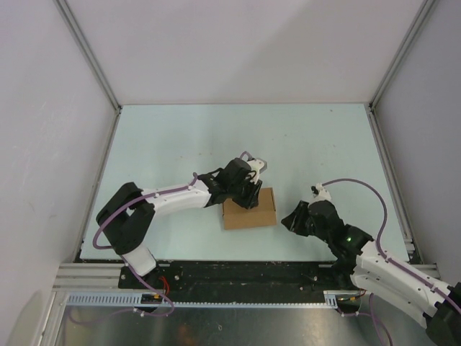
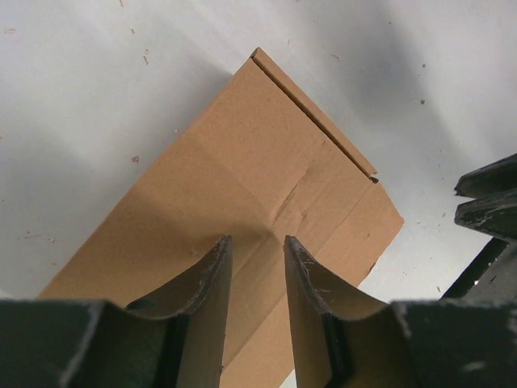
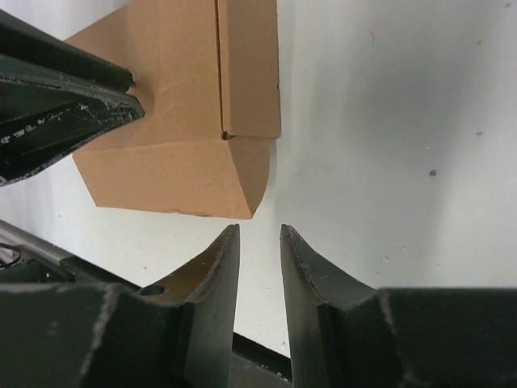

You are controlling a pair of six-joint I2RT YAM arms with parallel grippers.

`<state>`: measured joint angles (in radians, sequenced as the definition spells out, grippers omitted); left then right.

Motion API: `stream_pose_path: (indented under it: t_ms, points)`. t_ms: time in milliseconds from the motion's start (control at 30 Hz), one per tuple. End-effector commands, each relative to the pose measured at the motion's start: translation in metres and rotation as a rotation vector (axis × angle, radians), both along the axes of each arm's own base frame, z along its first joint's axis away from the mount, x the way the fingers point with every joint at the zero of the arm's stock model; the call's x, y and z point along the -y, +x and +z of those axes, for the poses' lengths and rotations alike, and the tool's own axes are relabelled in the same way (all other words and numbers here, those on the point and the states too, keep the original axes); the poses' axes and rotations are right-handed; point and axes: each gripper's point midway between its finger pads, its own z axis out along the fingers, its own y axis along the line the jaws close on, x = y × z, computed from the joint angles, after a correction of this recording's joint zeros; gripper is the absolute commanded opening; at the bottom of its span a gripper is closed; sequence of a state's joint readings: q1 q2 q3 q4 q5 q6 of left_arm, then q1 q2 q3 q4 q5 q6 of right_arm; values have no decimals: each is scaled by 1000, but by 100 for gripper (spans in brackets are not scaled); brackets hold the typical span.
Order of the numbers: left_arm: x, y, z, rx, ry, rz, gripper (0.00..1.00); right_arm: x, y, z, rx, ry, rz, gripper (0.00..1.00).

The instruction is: Fold the paper box

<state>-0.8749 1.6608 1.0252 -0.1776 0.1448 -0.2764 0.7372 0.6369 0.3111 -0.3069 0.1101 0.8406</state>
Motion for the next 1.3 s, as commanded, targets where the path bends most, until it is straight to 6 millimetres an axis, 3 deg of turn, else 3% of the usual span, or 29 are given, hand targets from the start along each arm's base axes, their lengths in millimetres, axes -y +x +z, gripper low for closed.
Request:
stream_pose_path:
  t_ms: [0,233,433,633,800,1267]
  points:
    - [15,11,18,59,-45,-27,37,-16,2,11,36,105,31,31]
    - [14,10,14,55,-37,-31,36,-30,6,11,50,152,67,30]
    - [13,11,12,56,-30,-28,36,-37,15,14,86,153,82,36]
    - [13,12,12,59,-30,-28,36,-35,24,6,89,88,74,51]
    - [13,12,12,59,-30,-28,36,-31,30,-4,91,35,62,50]
    - [14,10,14,54,-38,-35,36,-43,41,-3,115,81,111,37]
